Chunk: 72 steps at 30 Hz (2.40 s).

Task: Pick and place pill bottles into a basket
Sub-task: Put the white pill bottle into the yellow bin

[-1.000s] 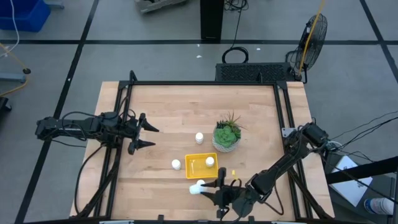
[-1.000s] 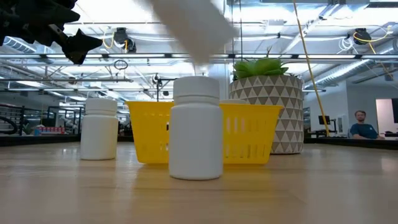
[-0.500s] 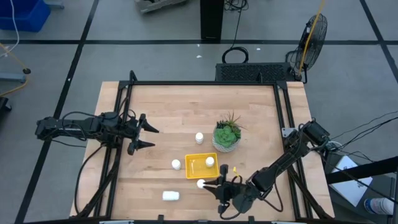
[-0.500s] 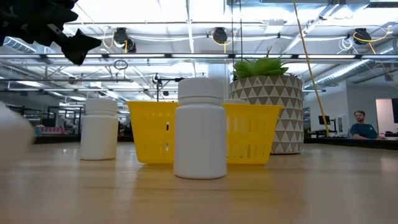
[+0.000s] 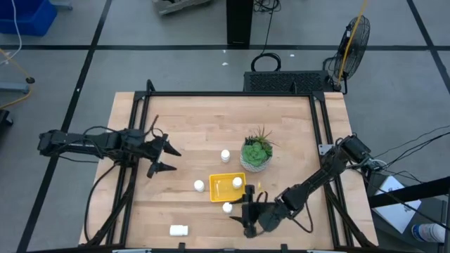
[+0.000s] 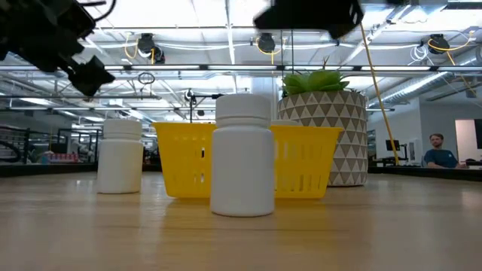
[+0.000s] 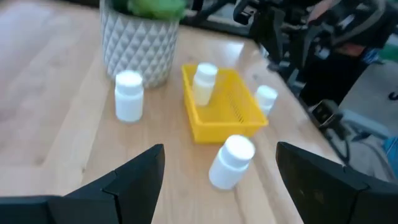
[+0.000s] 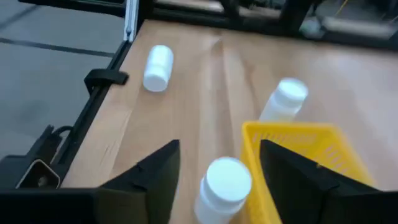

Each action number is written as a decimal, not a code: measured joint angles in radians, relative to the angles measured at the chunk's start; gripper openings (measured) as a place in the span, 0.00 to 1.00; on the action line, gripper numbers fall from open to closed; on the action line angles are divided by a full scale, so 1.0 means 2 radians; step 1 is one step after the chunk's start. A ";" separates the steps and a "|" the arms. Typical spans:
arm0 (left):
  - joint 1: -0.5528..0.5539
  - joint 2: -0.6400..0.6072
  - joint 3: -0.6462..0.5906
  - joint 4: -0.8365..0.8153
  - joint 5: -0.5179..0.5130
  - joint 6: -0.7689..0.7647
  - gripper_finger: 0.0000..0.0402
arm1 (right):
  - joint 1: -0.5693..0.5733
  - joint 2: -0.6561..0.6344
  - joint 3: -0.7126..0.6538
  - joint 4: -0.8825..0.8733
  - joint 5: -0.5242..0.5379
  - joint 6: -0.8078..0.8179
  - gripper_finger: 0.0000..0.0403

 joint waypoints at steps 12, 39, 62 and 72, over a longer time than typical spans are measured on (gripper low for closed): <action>-0.015 0.053 0.000 0.078 0.001 0.009 0.77 | 0.005 0.064 -0.031 0.143 -0.034 -0.015 0.60; -0.047 0.052 0.000 0.077 0.000 0.011 0.77 | -0.029 0.036 -0.016 0.077 -0.062 -0.093 0.57; -0.067 0.053 0.000 0.078 -0.017 0.001 0.77 | -0.057 0.020 -0.024 0.029 -0.129 -0.051 0.58; -0.067 0.053 0.000 0.077 -0.017 0.003 0.77 | -0.061 0.000 -0.024 0.008 -0.129 -0.055 0.58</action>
